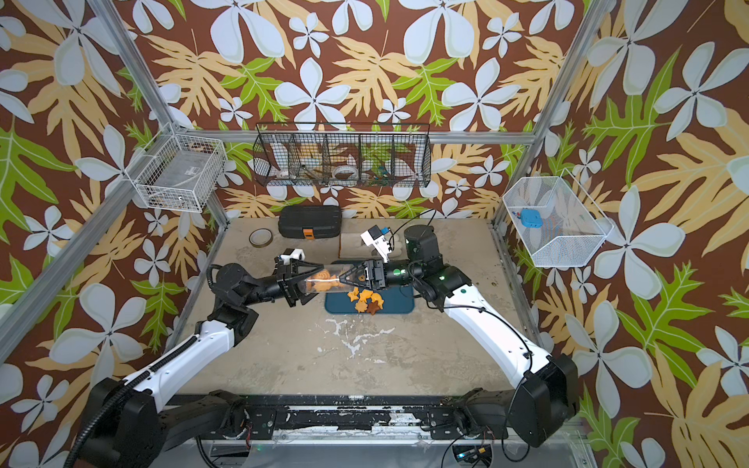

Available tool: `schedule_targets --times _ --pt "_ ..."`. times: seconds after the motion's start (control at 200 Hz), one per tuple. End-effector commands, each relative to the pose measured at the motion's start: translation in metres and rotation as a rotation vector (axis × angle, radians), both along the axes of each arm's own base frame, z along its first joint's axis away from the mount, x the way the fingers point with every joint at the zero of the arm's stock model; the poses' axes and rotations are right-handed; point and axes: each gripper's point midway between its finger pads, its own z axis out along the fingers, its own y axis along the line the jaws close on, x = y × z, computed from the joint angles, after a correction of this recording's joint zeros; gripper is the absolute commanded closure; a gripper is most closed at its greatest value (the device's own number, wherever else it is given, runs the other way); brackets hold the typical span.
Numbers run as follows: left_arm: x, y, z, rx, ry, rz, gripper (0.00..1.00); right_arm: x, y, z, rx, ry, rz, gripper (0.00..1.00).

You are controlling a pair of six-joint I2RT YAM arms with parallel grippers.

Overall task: Pour the cookies out of the jar
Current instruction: Unscrew the lid from the jar.

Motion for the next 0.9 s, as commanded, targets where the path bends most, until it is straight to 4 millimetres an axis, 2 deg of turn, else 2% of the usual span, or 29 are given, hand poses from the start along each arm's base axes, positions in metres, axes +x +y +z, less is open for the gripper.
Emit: schedule_targets --times 0.0,0.165,0.31,0.38,0.54,0.611,0.691,0.786,0.896 --pt "0.001 0.001 0.006 -0.004 -0.034 0.002 0.51 -0.008 0.002 0.008 0.035 -0.014 0.047 0.28" --pt "0.001 0.000 0.006 -0.001 -0.035 0.003 0.51 -0.008 0.001 0.007 0.035 -0.012 0.045 0.36" --pt "0.001 0.001 0.004 0.001 -0.031 0.006 0.51 -0.009 0.001 0.006 0.034 -0.029 0.046 0.52" --pt "0.001 0.001 0.003 0.002 -0.027 0.008 0.51 -0.007 -0.002 0.008 0.026 -0.077 0.029 0.53" --pt "0.001 0.001 0.005 -0.008 -0.026 0.006 0.51 0.001 -0.013 0.022 -0.007 -0.396 -0.071 0.59" --pt "0.000 0.001 0.007 -0.019 -0.027 0.003 0.51 -0.003 -0.021 0.032 0.006 -0.591 -0.103 0.63" --pt "0.001 0.001 0.007 -0.019 -0.024 0.004 0.51 -0.008 -0.027 0.039 0.012 -0.804 -0.118 0.62" --pt "0.001 0.001 0.005 -0.018 -0.020 0.003 0.51 -0.009 -0.031 0.035 -0.017 -0.976 -0.120 0.62" --pt "0.002 0.001 0.004 -0.017 -0.018 0.002 0.51 -0.004 -0.031 0.023 -0.096 -1.087 -0.077 0.64"
